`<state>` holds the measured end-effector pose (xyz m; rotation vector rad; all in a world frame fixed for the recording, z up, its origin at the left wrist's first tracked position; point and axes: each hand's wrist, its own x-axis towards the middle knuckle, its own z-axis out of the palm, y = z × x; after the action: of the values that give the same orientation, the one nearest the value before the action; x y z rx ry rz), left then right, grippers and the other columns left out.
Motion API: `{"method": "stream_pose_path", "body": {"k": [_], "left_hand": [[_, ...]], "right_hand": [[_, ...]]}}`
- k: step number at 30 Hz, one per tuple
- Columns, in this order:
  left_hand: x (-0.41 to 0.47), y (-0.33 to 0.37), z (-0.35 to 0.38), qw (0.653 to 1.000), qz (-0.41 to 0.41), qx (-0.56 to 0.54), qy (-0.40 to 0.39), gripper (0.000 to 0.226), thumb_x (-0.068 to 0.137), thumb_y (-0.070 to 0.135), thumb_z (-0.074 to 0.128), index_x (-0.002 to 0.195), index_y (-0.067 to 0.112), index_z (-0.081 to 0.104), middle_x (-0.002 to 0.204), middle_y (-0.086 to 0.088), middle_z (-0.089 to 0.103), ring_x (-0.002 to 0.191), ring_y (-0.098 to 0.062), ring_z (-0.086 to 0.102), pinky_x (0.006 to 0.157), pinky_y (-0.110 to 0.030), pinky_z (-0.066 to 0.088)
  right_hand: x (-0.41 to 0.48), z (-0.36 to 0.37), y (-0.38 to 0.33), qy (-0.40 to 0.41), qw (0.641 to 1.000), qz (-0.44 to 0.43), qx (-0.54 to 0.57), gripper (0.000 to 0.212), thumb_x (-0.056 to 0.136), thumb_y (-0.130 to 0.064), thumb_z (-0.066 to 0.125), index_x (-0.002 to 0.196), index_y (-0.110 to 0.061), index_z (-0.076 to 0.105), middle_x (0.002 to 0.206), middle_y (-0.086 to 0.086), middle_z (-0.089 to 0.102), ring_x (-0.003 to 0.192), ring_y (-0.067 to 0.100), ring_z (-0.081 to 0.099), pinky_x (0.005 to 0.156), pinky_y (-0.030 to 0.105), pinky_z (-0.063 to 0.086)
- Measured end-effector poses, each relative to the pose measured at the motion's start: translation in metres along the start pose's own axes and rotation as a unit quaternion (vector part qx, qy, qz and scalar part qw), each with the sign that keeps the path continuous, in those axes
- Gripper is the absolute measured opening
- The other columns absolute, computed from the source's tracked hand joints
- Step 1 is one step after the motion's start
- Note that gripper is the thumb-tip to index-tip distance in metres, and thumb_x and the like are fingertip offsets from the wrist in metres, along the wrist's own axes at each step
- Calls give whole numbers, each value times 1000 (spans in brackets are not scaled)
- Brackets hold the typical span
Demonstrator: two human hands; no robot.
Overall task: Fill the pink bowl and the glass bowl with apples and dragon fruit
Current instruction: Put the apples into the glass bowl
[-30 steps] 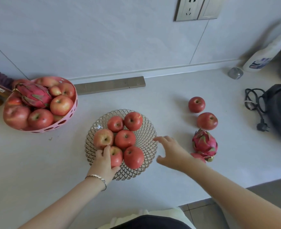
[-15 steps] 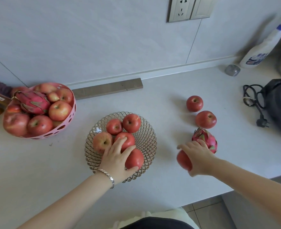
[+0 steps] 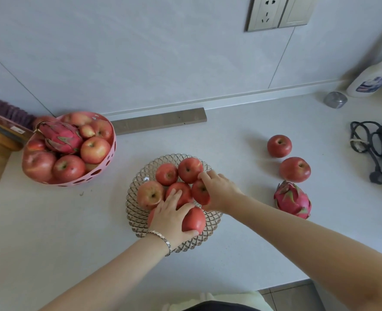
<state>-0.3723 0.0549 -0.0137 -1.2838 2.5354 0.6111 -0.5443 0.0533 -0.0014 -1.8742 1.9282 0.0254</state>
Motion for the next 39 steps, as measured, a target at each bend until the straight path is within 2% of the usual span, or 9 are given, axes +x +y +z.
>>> {"method": "stream_pose_path", "body": {"k": [5,10,14,19,25,28,31,35,39], "left_hand": [[0,-4,2,1000,6,26,4,70,78,56,57,139,39,27,158,-3,0,146,-20,-9,118,-41,4],[-2,-12,-4,1000,10,-4,18,80,64,74,36,135,38,33,155,0,13,146,-22,-4,116,-46,-3],[1,-26,-11,971,-134,-150,132,87,60,75,43,137,36,33,153,-5,8,143,-28,7,113,-49,18],[7,-36,-9,957,-197,-202,69,93,66,63,67,143,34,23,154,-5,-20,144,-33,-2,115,-44,19],[12,-36,-14,967,-218,-131,27,91,65,69,62,141,40,21,153,-6,-22,142,-38,12,112,-51,27],[13,-42,-13,966,-230,-116,11,94,59,74,60,139,45,20,153,-1,-20,139,-35,22,110,-56,25],[17,-45,-13,962,-241,-128,13,103,47,79,57,137,49,20,149,7,-17,133,-34,34,108,-58,27],[16,-49,-10,956,-247,-155,25,114,38,80,57,139,50,13,147,11,-16,133,-31,34,108,-58,28],[14,-47,-11,958,-239,-153,37,114,39,81,57,140,49,14,150,9,-14,137,-28,27,109,-51,31]], "right_hand": [[-2,6,1,-29,1000,-12,6,73,76,-19,66,137,-14,27,130,10,40,116,30,48,86,35,46],[-7,0,14,-49,998,-6,49,73,71,-35,70,133,-22,34,121,6,52,108,28,56,89,38,49],[-10,0,15,-45,997,-19,59,75,70,-39,69,134,-24,34,121,5,54,109,27,55,92,37,47],[-12,-6,14,-50,997,-22,61,69,71,-48,68,128,-23,41,114,0,59,105,22,55,93,32,44],[-22,9,14,-81,995,-20,58,99,73,-52,68,146,-12,15,149,5,31,138,23,26,113,37,26],[-24,-3,41,6,993,-11,120,87,76,-53,65,144,-15,25,149,4,31,139,21,25,115,35,23],[-12,-19,102,125,980,136,74,70,82,-41,62,140,-14,33,146,13,32,135,31,29,112,41,25],[-2,-36,166,104,918,378,59,67,82,-29,58,141,-25,26,144,20,22,126,43,30,106,52,29],[-1,-25,193,77,877,442,169,64,82,-25,56,140,-30,29,130,20,34,115,46,43,98,46,38]]}}
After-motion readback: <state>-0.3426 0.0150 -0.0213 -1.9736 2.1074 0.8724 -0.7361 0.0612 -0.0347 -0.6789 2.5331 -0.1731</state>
